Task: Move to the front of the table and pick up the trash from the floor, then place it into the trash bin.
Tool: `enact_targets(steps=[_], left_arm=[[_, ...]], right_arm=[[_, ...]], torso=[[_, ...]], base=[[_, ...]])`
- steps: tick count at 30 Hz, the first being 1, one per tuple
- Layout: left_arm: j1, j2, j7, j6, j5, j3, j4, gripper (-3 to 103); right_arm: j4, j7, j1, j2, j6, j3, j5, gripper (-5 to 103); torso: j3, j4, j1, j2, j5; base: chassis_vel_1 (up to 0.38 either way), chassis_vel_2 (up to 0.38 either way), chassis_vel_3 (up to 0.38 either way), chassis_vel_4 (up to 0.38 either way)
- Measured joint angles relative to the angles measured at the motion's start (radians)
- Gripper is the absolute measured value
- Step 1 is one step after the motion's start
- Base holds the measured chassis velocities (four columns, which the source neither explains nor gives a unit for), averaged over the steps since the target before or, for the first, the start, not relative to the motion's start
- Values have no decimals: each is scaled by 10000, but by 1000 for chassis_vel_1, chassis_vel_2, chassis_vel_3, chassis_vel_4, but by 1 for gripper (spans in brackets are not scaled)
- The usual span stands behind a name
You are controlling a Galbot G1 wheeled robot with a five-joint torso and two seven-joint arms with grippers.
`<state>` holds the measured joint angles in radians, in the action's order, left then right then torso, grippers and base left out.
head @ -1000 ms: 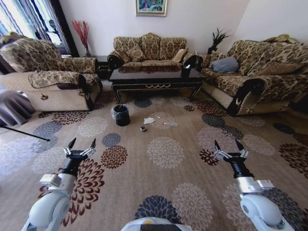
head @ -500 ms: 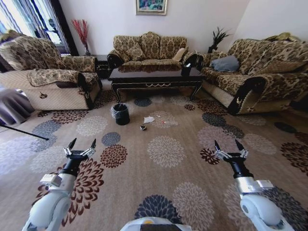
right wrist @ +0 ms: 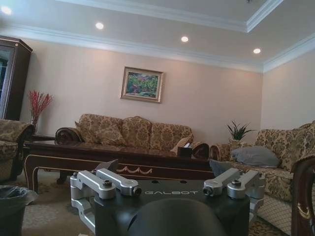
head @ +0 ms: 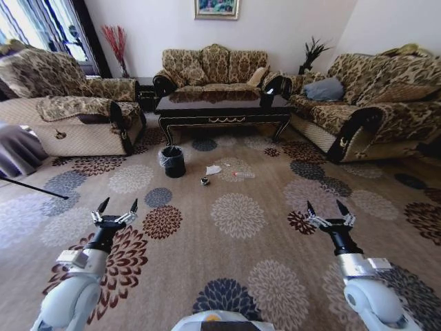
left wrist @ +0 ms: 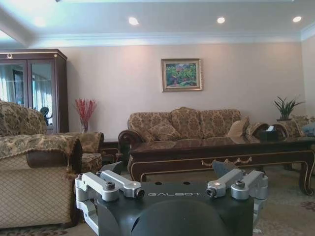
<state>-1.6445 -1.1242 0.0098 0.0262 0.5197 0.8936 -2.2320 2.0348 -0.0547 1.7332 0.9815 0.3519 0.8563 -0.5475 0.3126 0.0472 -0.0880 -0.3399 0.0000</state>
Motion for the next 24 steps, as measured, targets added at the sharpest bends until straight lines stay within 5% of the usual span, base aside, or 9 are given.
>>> enact_targets(steps=[8,24], left_arm=[[269,284,-108,-307,747,628,-9,100],[-111,-120,-40,-120,-29,-54,-181,100]], right_arm=[[-96,-3,5,-13,0,-19,59,100],[-141,29,67,74,75,-39,132,100]], torso=[[-228,0,129,358,1],[-695,0,292,986,1]], base=[[0,0,0,0],[0,0,0,0]])
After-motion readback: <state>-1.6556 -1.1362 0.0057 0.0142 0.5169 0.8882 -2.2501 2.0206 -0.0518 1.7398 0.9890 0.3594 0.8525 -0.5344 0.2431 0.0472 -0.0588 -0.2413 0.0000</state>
